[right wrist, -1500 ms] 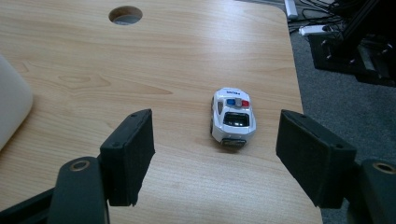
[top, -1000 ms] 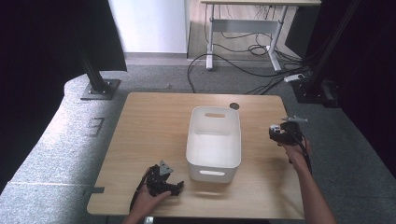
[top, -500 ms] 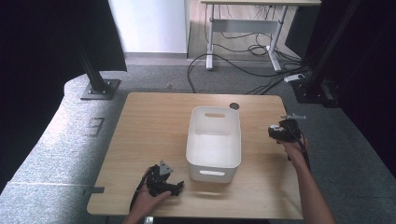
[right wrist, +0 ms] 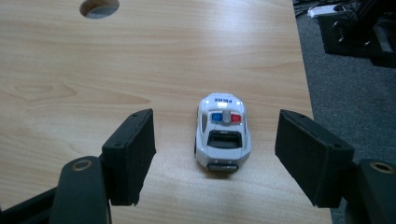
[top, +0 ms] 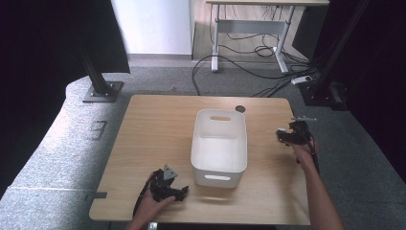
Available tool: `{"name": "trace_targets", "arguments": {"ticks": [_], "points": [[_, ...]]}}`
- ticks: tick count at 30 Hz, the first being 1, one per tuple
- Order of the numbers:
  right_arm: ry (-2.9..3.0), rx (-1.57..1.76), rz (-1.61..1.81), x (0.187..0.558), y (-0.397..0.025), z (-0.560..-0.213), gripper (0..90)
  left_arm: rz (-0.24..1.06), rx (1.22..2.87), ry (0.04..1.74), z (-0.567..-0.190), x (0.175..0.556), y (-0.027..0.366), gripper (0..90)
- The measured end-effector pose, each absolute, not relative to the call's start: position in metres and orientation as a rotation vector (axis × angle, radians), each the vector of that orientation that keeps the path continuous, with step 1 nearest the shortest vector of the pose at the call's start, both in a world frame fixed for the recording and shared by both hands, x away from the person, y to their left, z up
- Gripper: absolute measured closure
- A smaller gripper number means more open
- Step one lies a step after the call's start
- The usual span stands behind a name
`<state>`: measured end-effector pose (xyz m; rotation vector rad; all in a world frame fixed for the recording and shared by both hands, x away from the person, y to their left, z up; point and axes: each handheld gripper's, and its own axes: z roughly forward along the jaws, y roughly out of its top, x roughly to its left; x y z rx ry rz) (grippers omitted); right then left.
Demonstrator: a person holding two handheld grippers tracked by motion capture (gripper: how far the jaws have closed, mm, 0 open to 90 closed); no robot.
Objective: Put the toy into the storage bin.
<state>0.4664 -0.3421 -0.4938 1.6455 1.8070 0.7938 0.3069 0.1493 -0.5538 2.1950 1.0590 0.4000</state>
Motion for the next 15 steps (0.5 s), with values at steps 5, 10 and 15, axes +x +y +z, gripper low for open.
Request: {"name": "trace_targets", "arguments": {"ticks": [5,10,15], "points": [[1.805,1.661,0.775,0.4701,-0.3438,-0.4978,28.6,0.4,2.195,1.059,-0.5538,0.307,0.1493,6.0],[1.811,1.659,0.77,0.4718,-0.3436,-0.5002,28.5,0.4,2.195,1.059,-0.5538,0.307,0.1493,6.0],[1.812,1.661,0.777,0.4745,-0.3414,-0.4995,27.8,0.4,2.195,1.059,-0.5538,0.3069,0.1493,6.0]]}}
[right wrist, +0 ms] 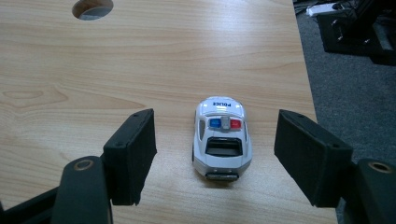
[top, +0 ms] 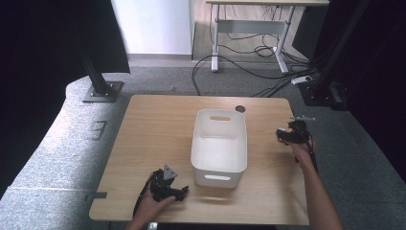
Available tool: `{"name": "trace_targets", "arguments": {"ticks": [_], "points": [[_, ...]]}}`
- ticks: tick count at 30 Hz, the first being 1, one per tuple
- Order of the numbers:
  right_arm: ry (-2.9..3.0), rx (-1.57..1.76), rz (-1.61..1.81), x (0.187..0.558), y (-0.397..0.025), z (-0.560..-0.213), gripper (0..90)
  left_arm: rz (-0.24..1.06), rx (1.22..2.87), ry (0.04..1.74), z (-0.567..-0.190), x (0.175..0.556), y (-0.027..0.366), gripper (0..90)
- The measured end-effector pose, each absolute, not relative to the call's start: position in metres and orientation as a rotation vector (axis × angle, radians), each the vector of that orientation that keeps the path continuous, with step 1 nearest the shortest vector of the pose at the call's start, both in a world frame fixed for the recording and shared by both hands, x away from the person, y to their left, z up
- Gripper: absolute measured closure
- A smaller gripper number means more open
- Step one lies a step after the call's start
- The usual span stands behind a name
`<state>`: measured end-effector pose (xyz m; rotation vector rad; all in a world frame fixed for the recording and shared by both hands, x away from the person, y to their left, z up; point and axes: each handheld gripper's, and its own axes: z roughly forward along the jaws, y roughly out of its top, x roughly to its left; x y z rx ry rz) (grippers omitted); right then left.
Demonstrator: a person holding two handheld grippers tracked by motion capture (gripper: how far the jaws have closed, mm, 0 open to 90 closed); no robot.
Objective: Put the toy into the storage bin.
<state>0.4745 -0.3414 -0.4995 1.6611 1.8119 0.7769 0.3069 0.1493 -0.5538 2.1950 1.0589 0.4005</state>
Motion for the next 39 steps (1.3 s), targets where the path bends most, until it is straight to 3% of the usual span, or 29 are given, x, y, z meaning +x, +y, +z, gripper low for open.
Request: {"name": "trace_targets", "arguments": {"ticks": [7,39], "points": [[1.824,1.65,0.762,0.482,-0.334,-0.493,27.5,0.4,2.195,1.059,-0.554,0.307,0.149,6.0],[1.786,1.779,0.728,0.508,-0.352,-0.534,30.7,0.402,2.192,1.062,-0.554,0.307,0.149,6.1]]}}
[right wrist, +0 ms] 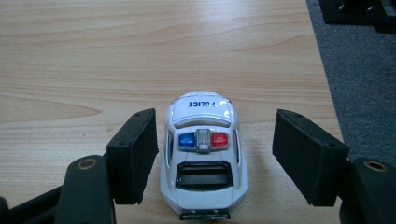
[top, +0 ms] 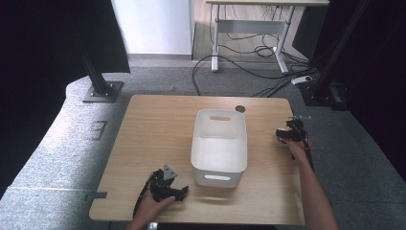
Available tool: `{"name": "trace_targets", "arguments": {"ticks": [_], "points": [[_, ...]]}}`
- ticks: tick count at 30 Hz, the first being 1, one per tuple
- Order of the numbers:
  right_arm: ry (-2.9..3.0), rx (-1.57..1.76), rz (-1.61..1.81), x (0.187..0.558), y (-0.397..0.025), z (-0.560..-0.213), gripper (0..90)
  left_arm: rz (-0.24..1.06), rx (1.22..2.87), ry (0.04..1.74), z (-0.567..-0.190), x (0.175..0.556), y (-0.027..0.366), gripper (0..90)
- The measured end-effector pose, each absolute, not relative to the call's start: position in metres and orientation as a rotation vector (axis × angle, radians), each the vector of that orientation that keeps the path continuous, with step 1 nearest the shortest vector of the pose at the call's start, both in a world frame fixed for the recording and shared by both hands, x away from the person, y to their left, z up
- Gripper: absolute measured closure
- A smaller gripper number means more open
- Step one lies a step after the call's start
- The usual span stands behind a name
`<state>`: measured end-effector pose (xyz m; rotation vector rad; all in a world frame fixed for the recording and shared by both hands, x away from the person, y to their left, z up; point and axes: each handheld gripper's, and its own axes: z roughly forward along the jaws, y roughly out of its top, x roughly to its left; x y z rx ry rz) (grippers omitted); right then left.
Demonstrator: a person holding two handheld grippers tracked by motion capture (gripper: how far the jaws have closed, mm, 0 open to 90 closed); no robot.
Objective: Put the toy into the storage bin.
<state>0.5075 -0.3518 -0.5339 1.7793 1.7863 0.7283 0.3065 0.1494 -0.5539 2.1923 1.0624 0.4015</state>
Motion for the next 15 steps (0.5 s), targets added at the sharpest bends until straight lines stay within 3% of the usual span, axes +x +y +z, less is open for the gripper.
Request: {"name": "trace_targets", "arguments": {"ticks": [15], "points": [[1.785,1.812,0.73,0.5123,-0.3528,-0.5431,35.4,0.401,2.193,1.062,-0.5539,0.3065,0.1494,6.1]]}}
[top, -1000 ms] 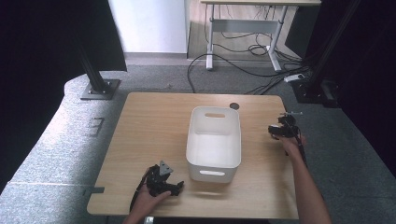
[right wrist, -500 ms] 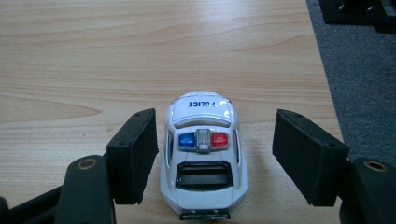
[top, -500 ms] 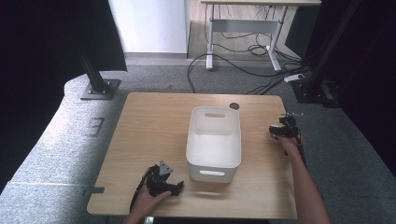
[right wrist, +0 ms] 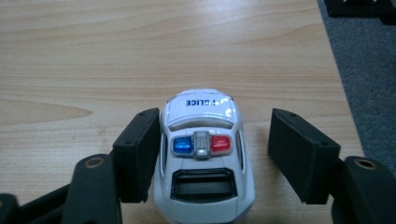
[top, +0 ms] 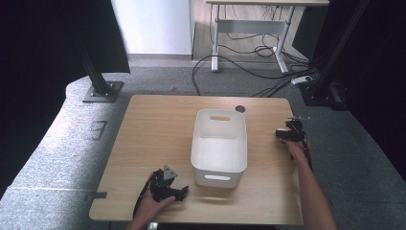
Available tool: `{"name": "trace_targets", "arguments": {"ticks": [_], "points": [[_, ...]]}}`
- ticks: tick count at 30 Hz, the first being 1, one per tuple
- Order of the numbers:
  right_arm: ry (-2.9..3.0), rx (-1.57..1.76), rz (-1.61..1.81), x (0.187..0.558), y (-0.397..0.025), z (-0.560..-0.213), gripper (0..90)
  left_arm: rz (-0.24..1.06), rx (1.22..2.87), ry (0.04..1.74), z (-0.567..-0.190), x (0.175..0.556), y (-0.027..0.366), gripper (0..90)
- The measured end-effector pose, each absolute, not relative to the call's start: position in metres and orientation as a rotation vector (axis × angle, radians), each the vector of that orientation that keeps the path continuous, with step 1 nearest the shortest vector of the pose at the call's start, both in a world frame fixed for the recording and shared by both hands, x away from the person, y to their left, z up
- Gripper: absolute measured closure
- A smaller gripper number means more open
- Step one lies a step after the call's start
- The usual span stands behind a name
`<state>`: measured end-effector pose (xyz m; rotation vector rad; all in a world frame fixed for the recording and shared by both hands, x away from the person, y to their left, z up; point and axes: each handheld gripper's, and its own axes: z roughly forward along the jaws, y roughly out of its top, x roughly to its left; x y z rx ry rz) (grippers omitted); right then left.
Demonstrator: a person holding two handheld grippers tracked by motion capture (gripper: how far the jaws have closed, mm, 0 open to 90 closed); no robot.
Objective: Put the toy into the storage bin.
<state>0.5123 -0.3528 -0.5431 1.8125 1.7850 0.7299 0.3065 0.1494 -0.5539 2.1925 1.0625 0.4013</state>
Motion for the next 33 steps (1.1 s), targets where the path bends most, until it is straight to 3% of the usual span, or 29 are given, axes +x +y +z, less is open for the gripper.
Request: {"name": "trace_targets", "arguments": {"ticks": [7,33], "points": [[1.797,1.783,0.731,0.512,-0.348,-0.543,49.5,0.401,2.193,1.062,-0.554,0.307,0.149,6.1],[1.84,1.808,0.791,0.497,-0.342,-0.521,50.1,0.401,2.193,1.062,-0.554,0.306,0.149,6.1]]}}
